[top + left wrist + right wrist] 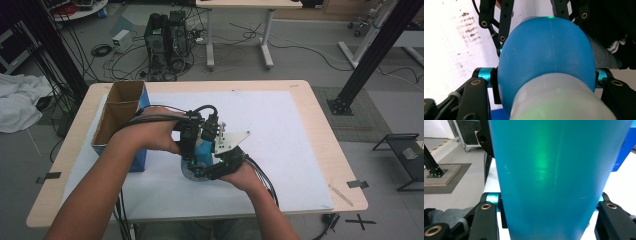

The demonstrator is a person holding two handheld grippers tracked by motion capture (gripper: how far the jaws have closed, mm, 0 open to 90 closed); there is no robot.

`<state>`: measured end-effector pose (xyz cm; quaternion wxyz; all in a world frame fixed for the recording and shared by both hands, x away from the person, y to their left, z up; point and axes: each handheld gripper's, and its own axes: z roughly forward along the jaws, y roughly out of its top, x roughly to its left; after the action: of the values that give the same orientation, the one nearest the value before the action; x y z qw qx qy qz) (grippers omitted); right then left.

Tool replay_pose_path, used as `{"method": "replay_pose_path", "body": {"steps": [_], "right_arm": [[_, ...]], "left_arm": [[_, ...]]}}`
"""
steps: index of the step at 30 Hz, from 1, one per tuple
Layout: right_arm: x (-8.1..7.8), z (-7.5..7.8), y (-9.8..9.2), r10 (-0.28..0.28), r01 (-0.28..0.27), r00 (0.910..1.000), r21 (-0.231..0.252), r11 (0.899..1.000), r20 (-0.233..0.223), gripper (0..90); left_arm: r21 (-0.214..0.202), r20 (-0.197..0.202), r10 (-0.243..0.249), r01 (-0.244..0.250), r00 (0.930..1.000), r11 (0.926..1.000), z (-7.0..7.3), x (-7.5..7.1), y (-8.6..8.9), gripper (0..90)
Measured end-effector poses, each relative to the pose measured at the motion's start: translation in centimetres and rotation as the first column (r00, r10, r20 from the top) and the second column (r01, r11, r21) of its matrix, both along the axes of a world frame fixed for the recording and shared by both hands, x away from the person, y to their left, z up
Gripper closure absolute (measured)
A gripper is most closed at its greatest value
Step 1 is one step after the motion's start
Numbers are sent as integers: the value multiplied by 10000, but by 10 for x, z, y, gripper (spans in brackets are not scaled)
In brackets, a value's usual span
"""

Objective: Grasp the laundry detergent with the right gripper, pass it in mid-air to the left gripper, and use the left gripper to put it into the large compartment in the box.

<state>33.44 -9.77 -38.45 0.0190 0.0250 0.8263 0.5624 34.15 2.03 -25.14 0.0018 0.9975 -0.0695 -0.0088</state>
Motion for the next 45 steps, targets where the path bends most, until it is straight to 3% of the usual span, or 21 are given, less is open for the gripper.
{"method": "replay_pose_path", "body": {"steps": [4,6,7,12,15,19,25,28,29,31,35,41,45], "right_arm": [[0,1,-1,124,-125,9999,82,9999,47,425],[-1,3,-2,-25,24,10000,105,9999,64,370],[3,3,-1,-61,40,9980,334,9994,631,350],[1,5,-7,-182,186,9988,-81,9998,445,256],[-3,7,-12,-317,317,9995,-419,9986,16,223],[-3,12,-21,-746,732,9969,-482,9962,-268,129],[1,17,-31,-762,766,9970,-416,9962,116,129],[0,22,-38,-1012,1005,9948,-592,9932,-81,128],[3,23,-40,-1103,1117,9935,-493,9925,296,128],[3,26,-43,-1164,1171,9931,-687,9907,134,128],[6,30,-51,-1351,1354,9908,-889,9868,99,125],[9,38,-62,-1622,1638,9865,-1102,9803,230,125],[9,41,-67,-1741,1762,9843,-1130,9779,282,125]], "left_arm": [[-29,-53,133,-133,9999,9999,2,0,0,392],[68,-106,156,-156,9998,9999,1,1,-1,392],[106,-108,221,-220,9997,9997,1,0,-1,392],[222,-50,287,-286,9996,9993,5,3,1,391],[199,-8,424,-424,9991,9989,11,3,4,392],[136,-62,632,-631,9980,9979,19,5,9,392],[233,-97,1018,-1015,9948,9946,30,8,15,391],[309,-90,1348,-1344,9908,9904,35,11,21,391],[312,-147,1487,-1482,9888,9885,37,12,23,391],[202,-102,1667,-1665,9860,9858,41,15,28,391],[-25,-161,2515,-2516,9677,9678,54,22,40,391],[-155,-201,3676,-3680,9298,9297,75,30,58,391],[-282,-175,4531,-4535,8913,8908,89,35,71,390]]}}
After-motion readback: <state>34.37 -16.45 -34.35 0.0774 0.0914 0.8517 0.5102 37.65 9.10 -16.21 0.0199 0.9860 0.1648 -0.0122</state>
